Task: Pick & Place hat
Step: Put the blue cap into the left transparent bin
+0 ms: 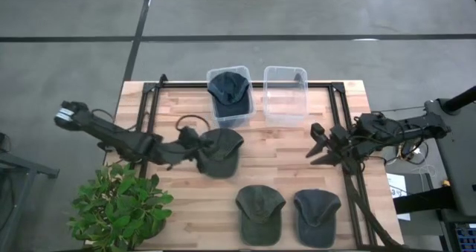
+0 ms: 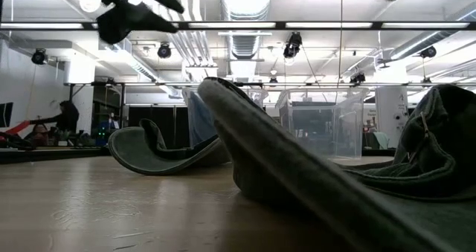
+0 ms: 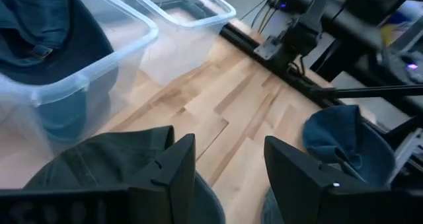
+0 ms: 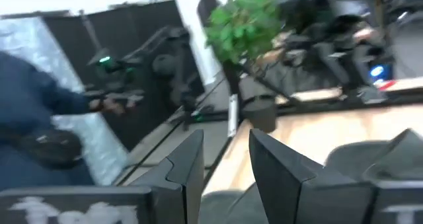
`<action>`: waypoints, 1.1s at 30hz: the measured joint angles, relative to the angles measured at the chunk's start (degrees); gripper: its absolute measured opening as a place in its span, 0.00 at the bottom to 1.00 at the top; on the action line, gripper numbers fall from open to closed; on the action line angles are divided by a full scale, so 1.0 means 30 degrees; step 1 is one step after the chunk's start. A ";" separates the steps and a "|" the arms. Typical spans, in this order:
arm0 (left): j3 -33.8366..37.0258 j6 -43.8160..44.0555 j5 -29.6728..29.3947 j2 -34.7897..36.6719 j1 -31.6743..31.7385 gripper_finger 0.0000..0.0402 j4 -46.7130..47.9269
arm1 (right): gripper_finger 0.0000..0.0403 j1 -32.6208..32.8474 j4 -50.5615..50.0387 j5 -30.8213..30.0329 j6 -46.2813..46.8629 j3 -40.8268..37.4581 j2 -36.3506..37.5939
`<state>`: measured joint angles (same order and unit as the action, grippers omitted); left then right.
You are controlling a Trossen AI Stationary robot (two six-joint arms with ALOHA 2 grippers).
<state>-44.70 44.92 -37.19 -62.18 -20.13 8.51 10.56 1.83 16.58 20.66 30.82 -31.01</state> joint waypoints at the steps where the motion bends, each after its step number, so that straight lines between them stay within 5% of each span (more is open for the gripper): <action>1: 0.0771 -0.0136 0.0010 0.0677 0.0003 0.43 -0.0533 | 0.28 0.0369 -0.0765 -0.0005 0.0054 0.0420 -0.0026; 8: 0.4758 -0.0433 -0.0075 0.4305 0.0003 0.43 -0.3053 | 0.27 0.2979 -0.9116 -0.1625 0.1068 0.4798 -0.1579; 16: 0.6390 -0.0288 -0.0982 0.6215 0.0003 0.43 -0.4348 | 0.27 0.5663 -2.0124 -0.2382 0.7083 0.9726 -0.5304; 33: 0.6416 -0.0981 -0.1046 0.6422 0.0006 0.43 -0.4321 | 0.29 1.1789 -2.0194 -0.0845 1.8467 1.0230 -0.9066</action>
<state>-25.45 41.98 -40.32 -42.92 -20.11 -4.46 45.93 -58.75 14.04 76.06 61.51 -58.21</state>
